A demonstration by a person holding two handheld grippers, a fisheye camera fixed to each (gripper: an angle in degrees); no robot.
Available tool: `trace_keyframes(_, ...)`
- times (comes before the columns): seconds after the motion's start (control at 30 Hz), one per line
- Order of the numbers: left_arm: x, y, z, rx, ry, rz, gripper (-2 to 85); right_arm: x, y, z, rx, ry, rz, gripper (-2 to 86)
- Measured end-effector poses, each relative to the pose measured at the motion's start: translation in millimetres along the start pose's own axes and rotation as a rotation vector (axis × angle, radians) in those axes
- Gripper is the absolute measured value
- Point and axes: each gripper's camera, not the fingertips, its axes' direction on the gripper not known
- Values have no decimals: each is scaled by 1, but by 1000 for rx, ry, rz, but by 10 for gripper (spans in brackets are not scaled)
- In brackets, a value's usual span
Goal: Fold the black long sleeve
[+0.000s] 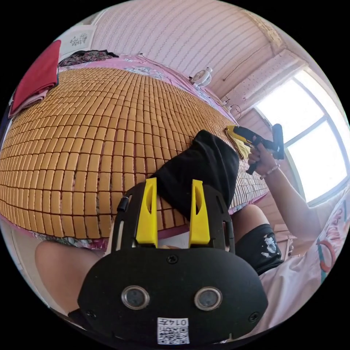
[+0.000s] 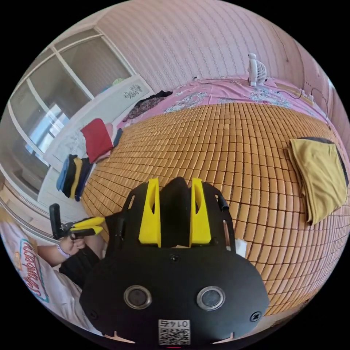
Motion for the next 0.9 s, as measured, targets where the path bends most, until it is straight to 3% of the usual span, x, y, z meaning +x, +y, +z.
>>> trace_keyframes(0.2, -37, 18, 23, -24, 25, -48, 140, 9, -31, 48, -300, 137, -76, 154)
trace_keyframes(0.3, -48, 22, 43, -70, 110, -91, 140, 11, -41, 53, -346, 41, -96, 108)
trace_keyframes(0.5, -57, 34, 57, -106, 2, 21, 43, 18, -47, 23, -296, -46, -76, 67)
trace_keyframes(0.63, -66, 47, 51, -98, -12, 40, 14, 17, -30, -41, -109, -126, -45, 59)
trace_keyframes(0.9, -33, 95, -48, 16, 14, 163, -8, -22, -4, -145, 62, -145, -99, 54)
